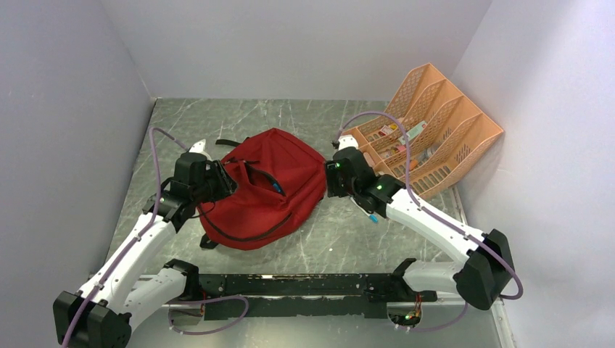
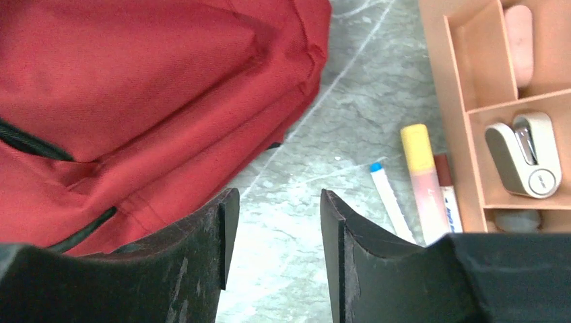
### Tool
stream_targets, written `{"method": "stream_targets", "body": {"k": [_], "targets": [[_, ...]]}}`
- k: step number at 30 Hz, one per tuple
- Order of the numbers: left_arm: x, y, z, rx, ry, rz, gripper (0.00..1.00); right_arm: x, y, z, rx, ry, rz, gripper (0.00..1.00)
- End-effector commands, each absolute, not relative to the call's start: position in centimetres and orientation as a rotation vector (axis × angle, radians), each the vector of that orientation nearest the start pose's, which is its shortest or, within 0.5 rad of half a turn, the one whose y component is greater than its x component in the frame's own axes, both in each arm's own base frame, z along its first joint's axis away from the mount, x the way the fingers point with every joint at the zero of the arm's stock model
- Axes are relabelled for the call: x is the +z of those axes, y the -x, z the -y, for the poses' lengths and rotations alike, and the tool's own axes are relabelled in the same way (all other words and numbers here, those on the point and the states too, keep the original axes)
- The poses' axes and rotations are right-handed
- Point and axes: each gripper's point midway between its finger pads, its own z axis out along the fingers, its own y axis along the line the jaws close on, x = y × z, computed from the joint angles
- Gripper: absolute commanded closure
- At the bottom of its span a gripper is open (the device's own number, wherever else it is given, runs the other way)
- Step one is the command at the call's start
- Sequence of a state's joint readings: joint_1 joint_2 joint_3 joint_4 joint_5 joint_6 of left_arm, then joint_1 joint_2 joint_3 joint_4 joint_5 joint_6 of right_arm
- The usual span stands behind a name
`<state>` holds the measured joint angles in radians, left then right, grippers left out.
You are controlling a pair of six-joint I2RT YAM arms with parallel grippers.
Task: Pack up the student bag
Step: Pick up the stationery from the center of the board.
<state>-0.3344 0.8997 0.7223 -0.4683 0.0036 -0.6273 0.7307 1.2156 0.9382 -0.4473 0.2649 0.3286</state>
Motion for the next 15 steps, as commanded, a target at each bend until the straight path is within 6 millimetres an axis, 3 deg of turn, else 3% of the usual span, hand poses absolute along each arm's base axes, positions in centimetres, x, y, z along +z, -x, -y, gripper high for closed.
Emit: {"method": "stream_targets", "body": {"k": [1,10,15], "targets": [[16.6,-26.6,11.6,-0.524,0.309,-2.213,0.62,14.8,-27.9,-17.7,0.120,0.263,-2.316,0.48],[14.9,-25.6,11.8,-0.549,0.328,-2.251,0.62,8.8,-27.9,-14.1,-0.002,0.239,-2.569,0.40],[13.9,-25.0,12.6,-0.614,0.339,-2.275,0.64,6.4,-28.1,-13.3,0.049,0.242,-2.640,0.39]]}}
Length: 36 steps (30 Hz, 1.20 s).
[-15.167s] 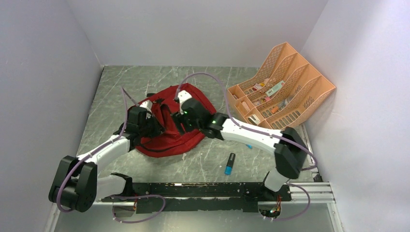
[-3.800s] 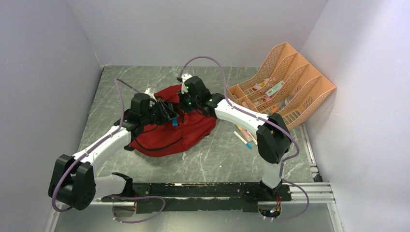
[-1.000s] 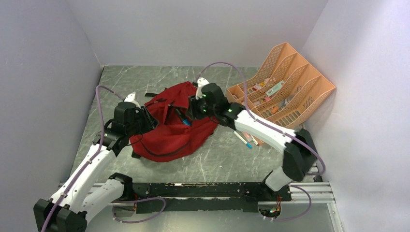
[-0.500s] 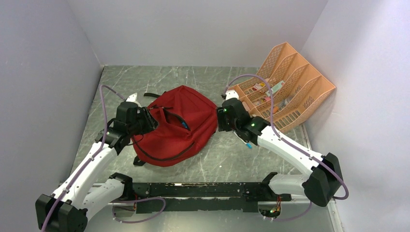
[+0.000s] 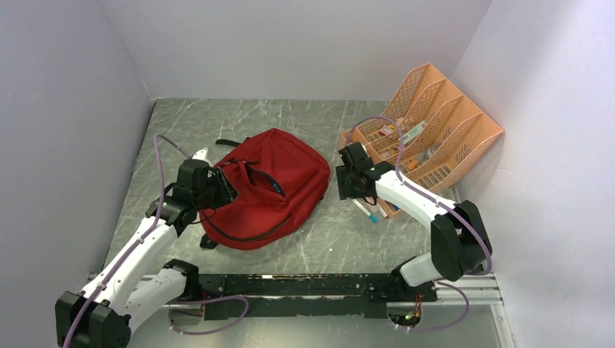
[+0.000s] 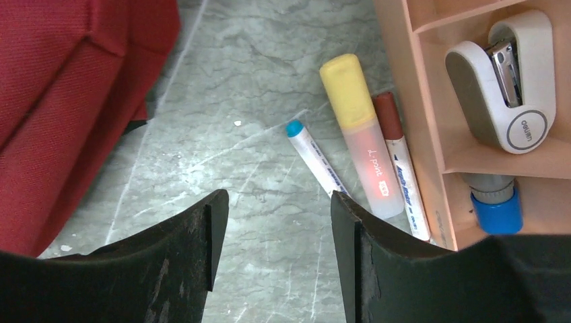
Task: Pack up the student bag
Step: Pick up the stationery from the center of the board.
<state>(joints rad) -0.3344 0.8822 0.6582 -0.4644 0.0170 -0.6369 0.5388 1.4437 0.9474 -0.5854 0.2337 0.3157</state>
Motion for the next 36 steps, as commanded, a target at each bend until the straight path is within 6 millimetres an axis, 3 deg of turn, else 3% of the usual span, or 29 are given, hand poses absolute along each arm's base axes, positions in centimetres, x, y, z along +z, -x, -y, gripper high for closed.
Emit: {"method": "stream_targets", "body": {"k": [1,9,20,25,31,36], "targets": [[13.8,-25.0,12.7,-0.619,0.341,-2.279,0.64,5.9,-28.0,-13.4,0.072,0.253,-2.652,0.39],[13.8,-25.0,12.8,-0.625,0.337,-2.284,0.64,3.5,-27.9,-12.7,0.103,0.291,-2.734,0.43],[13.6,-25.0,13.1,-0.639,0.335,-2.290,0.64,1.6,-27.8,-12.3,0.121,0.235,-2.799,0.47],[13.4,-24.9,13.1,-0.636,0.336,-2.297,0.64,1.0,-27.3,-12.4,0.139,0.215,-2.821,0.64],[13.5,-25.0,13.6,-0.674,0.330,-2.294,0.65,0.9,-26.9,-12.7,0.176,0.184,-2.822,0.74],[14.8,-25.3,14.2,-0.709,0.278,-2.262,0.64,2.3,-27.9,-13.6,0.231,0.126,-2.758,0.91]]}}
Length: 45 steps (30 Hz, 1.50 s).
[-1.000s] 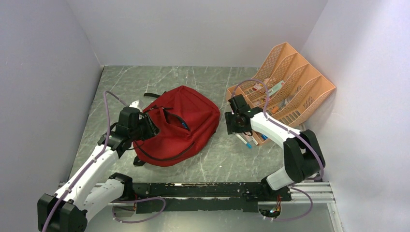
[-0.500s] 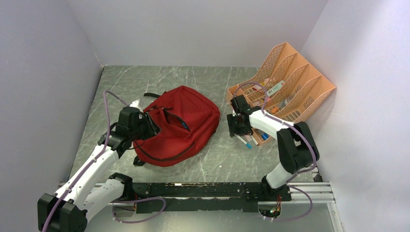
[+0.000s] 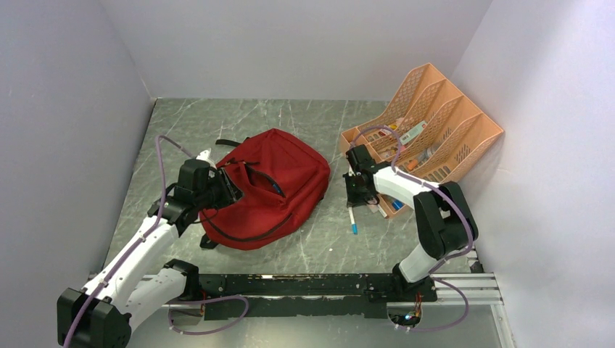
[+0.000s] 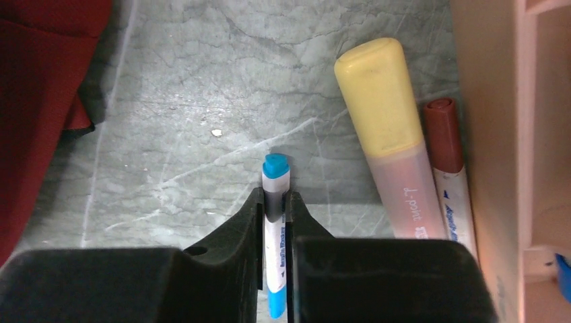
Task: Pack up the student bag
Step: Pick up the stationery from the center of the board.
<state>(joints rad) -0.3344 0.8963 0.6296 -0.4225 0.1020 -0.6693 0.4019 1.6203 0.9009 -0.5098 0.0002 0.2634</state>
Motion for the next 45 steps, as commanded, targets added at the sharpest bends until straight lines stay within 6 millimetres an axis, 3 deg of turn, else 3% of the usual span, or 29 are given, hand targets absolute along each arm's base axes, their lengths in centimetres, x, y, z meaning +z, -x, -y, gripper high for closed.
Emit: {"method": "stream_targets", "body": {"k": [1,3,9,15,20,23,27,37,45], "targets": [[15.4,-25.4,14.3,-0.720,0.260,-2.248,0.64,3.1,-28.4,-13.9,0.257,0.109,-2.725,0.95],[16.5,-25.5,14.9,-0.757,0.207,-2.212,0.63,5.3,-29.4,-14.7,0.317,0.070,-2.637,1.00],[21.4,-25.0,17.7,-0.966,0.014,-2.027,0.55,13.8,-31.2,-17.7,0.594,0.006,-2.349,1.00],[24.9,-24.1,20.5,-1.091,-0.097,-1.911,0.45,20.8,-29.9,-24.4,1.060,0.057,-2.153,1.00],[26.1,-22.9,23.8,-1.130,-0.195,-1.873,0.42,24.0,-27.6,-30.1,1.261,0.139,-2.079,1.00],[26.1,-22.0,25.4,-1.158,-0.240,-1.866,0.42,25.2,-26.6,-32.4,1.342,0.155,-2.047,1.00],[25.5,-22.1,25.9,-1.135,-0.240,-1.883,0.44,26.0,-25.9,-34.1,1.408,0.166,-2.029,1.00],[24.5,-22.3,26.2,-1.121,-0.224,-1.908,0.50,26.7,-24.4,-35.9,1.514,0.220,-2.026,1.00],[24.9,-22.5,26.5,-1.131,-0.219,-1.899,0.67,26.4,-24.0,-36.3,1.509,0.240,-2.038,1.00]]}}
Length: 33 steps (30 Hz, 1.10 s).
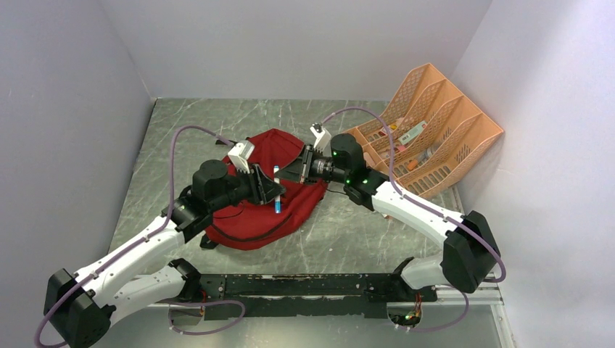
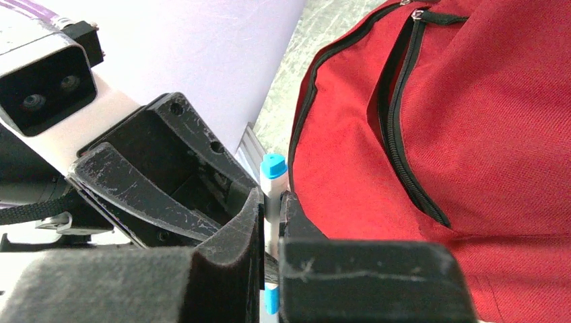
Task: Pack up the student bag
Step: Pick up the stationery from the center of the board.
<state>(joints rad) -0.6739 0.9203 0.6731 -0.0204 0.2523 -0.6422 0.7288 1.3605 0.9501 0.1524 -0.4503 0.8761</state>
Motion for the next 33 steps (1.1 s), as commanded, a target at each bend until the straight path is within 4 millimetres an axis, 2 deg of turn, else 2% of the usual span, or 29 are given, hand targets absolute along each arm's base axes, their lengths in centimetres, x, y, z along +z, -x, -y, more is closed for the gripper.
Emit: {"method": "stream_targets", "body": {"k": [1,8,10,11,15,20,22,26,29,33], "targets": [[24.9,-22.5,26.5,-1.131,-0.216,-1.898,0.70,26.4,-24.0,-36.3,1.506,0.242,-2.037,1.00],[24.5,-22.6,26.6,-1.130,-0.213,-1.912,0.94,25.8,-24.2,-36.2,1.470,0.247,-2.052,0.99],[24.4,-22.7,26.6,-1.125,-0.212,-1.919,0.95,25.8,-24.3,-36.1,1.459,0.246,-2.052,0.95],[24.4,-22.7,26.6,-1.123,-0.210,-1.922,0.95,25.8,-24.4,-36.0,1.454,0.246,-2.049,0.92],[24.3,-23.0,26.1,-1.089,-0.180,-1.926,0.95,26.1,-24.5,-35.8,1.428,0.249,-2.037,0.70],[22.5,-23.8,24.2,-0.953,-0.081,-2.011,0.95,26.3,-24.9,-35.0,1.365,0.239,-2.020,0.57],[21.8,-24.0,23.2,-0.889,-0.030,-2.043,0.95,26.4,-25.1,-34.6,1.337,0.234,-2.012,0.55],[20.3,-24.7,19.8,-0.699,0.150,-2.096,0.95,26.1,-25.9,-33.7,1.243,0.217,-2.015,0.55],[20.1,-24.7,18.0,-0.624,0.228,-2.093,0.95,25.3,-26.6,-33.2,1.159,0.230,-2.032,0.54],[20.0,-24.2,15.6,-0.553,0.333,-2.070,0.95,22.8,-27.4,-33.2,1.019,0.350,-2.093,0.54]]}}
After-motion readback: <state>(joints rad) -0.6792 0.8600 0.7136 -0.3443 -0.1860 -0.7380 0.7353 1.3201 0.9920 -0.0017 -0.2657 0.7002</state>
